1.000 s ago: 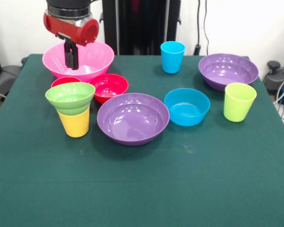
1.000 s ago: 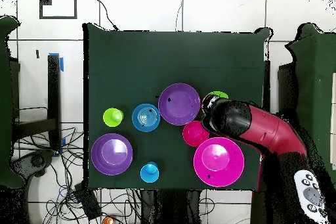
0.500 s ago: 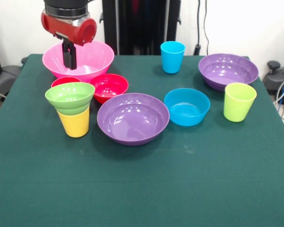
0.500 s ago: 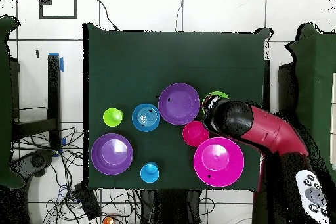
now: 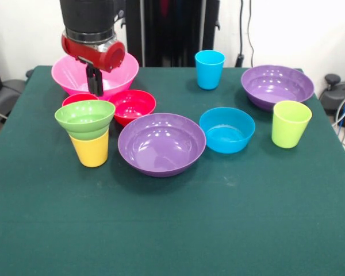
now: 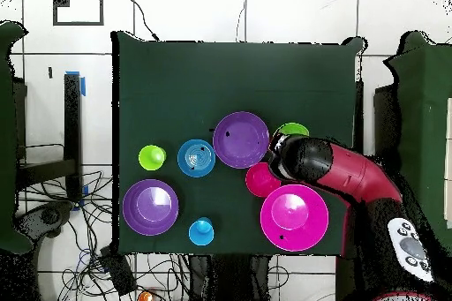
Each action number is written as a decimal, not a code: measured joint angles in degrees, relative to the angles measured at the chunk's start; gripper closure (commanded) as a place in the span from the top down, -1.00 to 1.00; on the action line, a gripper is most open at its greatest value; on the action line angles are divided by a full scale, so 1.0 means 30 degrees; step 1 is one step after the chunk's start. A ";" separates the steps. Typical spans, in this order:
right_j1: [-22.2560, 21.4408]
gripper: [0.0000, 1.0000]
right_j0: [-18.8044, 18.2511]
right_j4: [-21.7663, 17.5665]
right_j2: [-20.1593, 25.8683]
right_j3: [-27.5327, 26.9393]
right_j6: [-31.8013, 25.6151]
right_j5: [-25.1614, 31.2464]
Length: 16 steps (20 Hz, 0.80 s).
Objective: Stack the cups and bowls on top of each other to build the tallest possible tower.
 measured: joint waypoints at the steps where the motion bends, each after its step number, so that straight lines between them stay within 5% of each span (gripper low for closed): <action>1: 0.0024 -1.00 0.0000 -0.0016 0.0000 0.0000 0.0000 0.0000; 16: 0.1211 -1.00 0.0010 -0.1614 -0.0058 -0.0648 0.0000 -0.0004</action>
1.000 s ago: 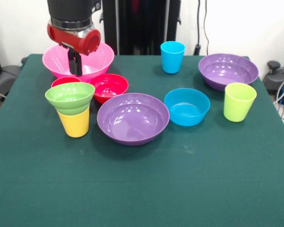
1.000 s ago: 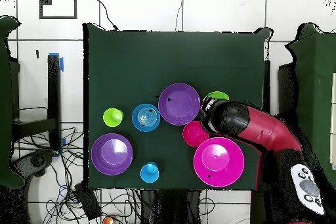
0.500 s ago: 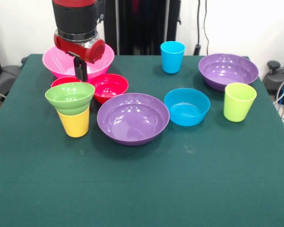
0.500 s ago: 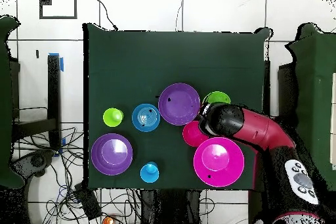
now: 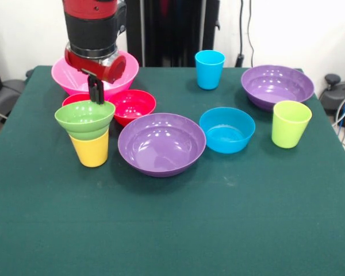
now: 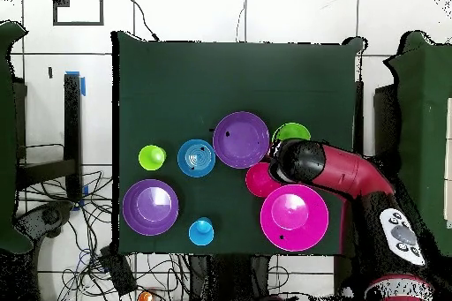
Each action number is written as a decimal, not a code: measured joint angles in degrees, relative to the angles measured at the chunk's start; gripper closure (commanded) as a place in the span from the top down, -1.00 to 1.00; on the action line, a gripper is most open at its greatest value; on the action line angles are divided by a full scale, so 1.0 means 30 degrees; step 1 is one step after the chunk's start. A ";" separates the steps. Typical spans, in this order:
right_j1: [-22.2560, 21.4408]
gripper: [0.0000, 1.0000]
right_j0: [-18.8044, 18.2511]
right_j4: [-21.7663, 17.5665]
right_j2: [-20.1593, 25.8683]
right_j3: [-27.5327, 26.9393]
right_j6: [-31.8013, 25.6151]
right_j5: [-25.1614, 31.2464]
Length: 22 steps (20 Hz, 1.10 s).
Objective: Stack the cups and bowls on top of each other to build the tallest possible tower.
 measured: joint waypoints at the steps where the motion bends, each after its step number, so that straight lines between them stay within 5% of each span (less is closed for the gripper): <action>1: 0.0121 -1.00 -0.0018 -0.0071 0.0000 -0.0127 0.0000 0.0000; 22: 0.2001 -1.00 -0.0465 -0.0439 0.0047 -0.1907 0.0000 -0.0572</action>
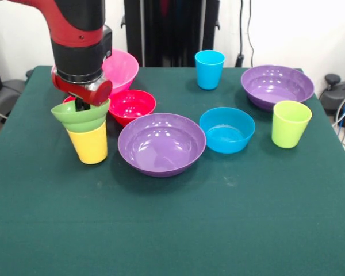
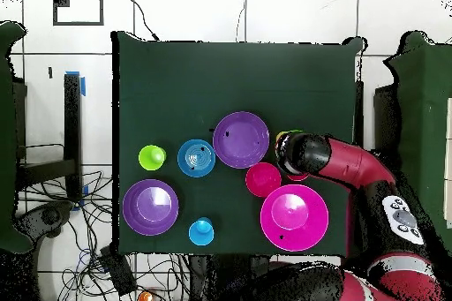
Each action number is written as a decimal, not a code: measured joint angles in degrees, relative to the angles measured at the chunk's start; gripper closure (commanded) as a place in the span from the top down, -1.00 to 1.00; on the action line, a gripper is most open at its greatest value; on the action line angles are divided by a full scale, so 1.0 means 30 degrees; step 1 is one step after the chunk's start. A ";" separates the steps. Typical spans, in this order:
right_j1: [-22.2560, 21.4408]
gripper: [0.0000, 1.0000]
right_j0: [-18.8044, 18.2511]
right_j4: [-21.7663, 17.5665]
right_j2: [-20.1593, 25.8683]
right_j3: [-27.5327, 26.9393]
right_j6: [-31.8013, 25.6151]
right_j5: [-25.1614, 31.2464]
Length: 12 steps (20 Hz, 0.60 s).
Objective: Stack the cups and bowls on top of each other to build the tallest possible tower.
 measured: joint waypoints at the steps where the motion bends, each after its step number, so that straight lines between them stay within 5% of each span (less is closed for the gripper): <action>1: 0.0000 -1.00 0.0000 -0.0004 0.0000 -0.0022 0.0000 -0.0044; 12: -0.0008 -1.00 -0.0236 -0.0008 0.0309 -0.0451 0.0000 -0.0961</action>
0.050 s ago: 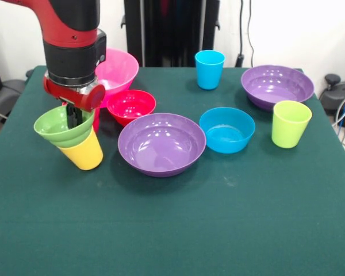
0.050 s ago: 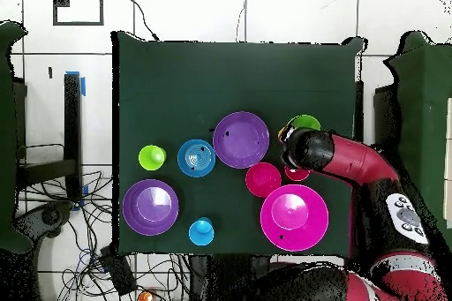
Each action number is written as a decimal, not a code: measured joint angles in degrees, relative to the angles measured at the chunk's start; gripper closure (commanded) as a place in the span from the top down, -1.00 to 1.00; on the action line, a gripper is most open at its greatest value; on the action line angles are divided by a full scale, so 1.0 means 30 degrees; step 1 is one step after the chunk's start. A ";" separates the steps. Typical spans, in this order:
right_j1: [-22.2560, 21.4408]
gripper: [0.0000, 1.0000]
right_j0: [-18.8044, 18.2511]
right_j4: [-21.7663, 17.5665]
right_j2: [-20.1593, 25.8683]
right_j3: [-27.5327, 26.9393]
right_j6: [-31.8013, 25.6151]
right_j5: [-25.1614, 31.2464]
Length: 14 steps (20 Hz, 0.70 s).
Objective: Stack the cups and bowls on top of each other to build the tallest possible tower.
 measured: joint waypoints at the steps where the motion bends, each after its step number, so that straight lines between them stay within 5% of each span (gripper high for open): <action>1: -0.0004 -1.00 -0.0023 0.0000 0.0040 -0.0010 0.0000 0.0000; 14: -0.0010 -1.00 -0.0109 0.0052 0.0922 -0.0368 0.0000 0.0000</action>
